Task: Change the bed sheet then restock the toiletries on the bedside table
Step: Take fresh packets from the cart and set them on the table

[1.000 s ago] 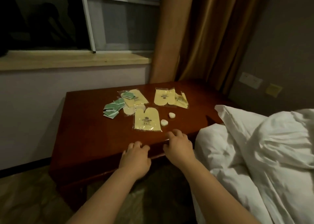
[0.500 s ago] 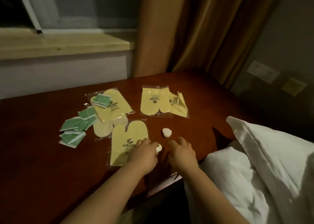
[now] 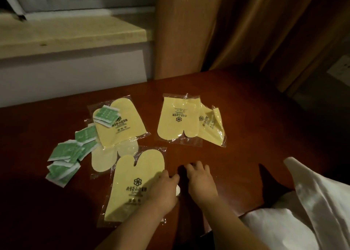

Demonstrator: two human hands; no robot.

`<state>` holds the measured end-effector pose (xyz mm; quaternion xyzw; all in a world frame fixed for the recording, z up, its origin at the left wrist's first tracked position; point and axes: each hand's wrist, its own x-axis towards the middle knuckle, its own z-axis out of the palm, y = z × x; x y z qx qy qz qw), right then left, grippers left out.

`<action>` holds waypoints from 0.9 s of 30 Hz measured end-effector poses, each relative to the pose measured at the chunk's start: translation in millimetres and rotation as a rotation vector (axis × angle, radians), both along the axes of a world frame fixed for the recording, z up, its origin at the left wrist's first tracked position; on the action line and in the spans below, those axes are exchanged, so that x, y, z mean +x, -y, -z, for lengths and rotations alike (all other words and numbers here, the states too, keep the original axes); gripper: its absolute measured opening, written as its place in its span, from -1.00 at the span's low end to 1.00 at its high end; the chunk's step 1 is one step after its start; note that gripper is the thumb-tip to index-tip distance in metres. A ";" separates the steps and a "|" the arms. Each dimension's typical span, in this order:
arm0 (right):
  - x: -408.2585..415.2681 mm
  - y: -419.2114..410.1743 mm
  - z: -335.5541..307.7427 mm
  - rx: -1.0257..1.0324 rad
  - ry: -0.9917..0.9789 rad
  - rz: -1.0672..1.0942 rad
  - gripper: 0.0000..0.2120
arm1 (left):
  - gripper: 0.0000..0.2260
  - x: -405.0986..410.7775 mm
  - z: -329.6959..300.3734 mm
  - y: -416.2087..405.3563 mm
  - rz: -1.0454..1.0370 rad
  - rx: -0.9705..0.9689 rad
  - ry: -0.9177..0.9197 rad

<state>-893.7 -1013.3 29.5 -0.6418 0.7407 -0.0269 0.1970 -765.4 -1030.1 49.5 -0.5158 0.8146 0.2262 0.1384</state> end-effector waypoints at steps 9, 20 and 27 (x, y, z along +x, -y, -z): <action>15.1 -62.4 -46.2 -0.260 0.060 0.340 -0.70 | -0.77 10.0 -45.7 -18.9 -0.054 0.163 -0.506; 70.5 -365.2 -128.4 -0.647 -0.044 1.166 -0.67 | -0.84 -22.2 -98.5 -263.1 0.359 0.506 -0.828; 115.2 -604.3 -170.0 -0.834 -0.262 1.506 -0.72 | -0.85 -20.2 -137.9 -500.1 0.690 0.819 -0.912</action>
